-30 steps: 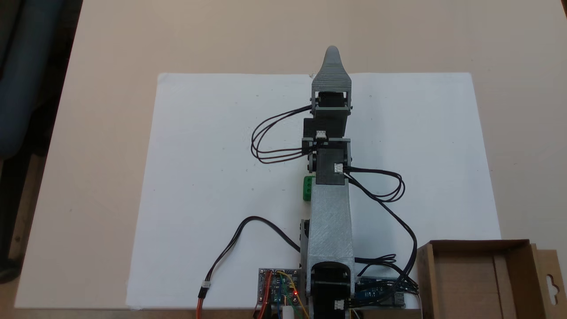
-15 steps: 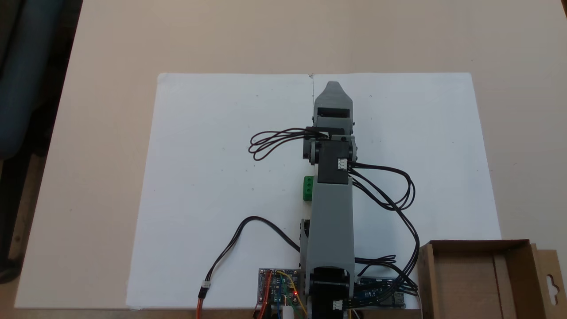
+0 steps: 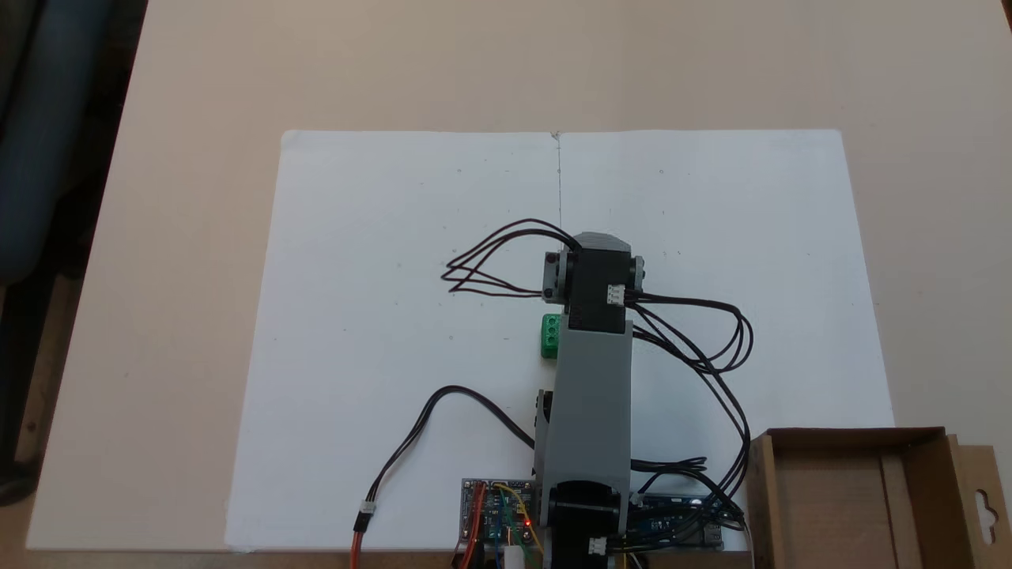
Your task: Grasp a green dice and put it in the bin.
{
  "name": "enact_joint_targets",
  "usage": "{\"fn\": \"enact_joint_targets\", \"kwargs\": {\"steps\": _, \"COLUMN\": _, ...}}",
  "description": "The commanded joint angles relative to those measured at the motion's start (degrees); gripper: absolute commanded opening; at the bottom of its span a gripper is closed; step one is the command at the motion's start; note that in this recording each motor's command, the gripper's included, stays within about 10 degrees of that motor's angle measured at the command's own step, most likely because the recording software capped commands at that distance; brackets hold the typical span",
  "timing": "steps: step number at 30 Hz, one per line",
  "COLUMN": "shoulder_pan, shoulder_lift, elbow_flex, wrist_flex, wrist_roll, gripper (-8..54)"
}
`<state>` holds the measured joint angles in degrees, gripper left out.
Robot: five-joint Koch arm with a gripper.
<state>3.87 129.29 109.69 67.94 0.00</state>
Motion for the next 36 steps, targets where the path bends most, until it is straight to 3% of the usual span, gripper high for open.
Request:
{"fn": "enact_joint_targets", "kwargs": {"steps": 1, "shoulder_pan": 0.53, "shoulder_lift": 6.50, "elbow_flex": -2.55, "wrist_flex": 3.78, "wrist_roll": -3.78, "gripper": 44.0}}
{"fn": "enact_joint_targets", "kwargs": {"steps": 16, "shoulder_pan": -5.45, "shoulder_lift": 6.50, "elbow_flex": -0.18, "wrist_flex": 3.87, "wrist_roll": 6.77, "gripper": 43.7}}
{"fn": "enact_joint_targets", "kwargs": {"steps": 36, "shoulder_pan": -6.06, "shoulder_lift": 6.24, "elbow_flex": 14.24, "wrist_flex": -1.85, "wrist_roll": 7.56, "gripper": 43.9}}
